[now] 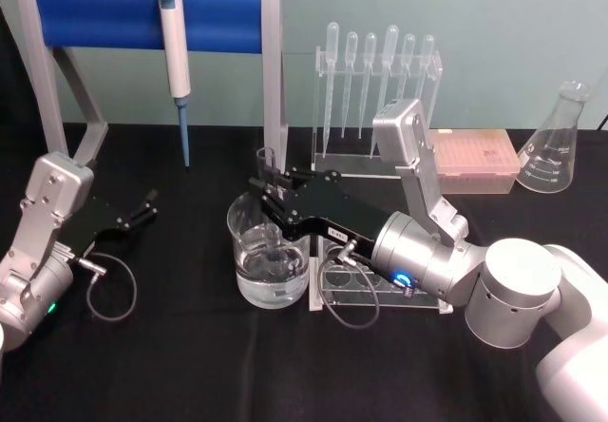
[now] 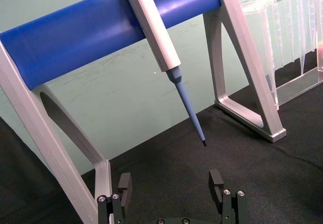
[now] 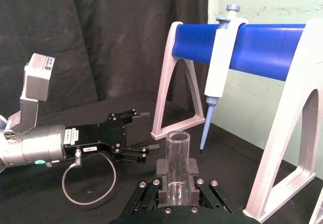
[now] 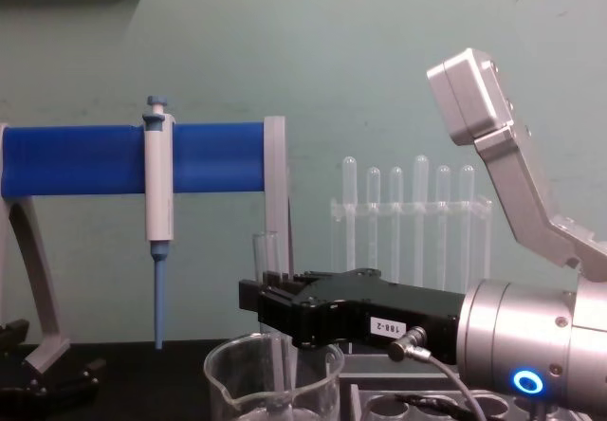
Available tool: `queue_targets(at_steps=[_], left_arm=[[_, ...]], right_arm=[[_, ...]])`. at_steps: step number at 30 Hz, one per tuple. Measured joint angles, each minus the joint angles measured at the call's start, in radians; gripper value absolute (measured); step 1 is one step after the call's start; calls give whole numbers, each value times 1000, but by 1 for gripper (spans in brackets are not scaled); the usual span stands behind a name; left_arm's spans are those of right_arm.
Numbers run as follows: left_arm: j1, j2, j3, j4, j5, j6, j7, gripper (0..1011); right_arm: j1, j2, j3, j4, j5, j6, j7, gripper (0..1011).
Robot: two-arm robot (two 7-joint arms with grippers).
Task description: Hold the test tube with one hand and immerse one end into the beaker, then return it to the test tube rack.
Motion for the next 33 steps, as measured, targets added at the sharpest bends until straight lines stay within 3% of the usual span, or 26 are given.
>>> queue_targets(at_steps=[33], left_arm=[[0,0,0,0,0,0,0,1000]], right_arm=[[0,0,0,0,1,0,0,224]])
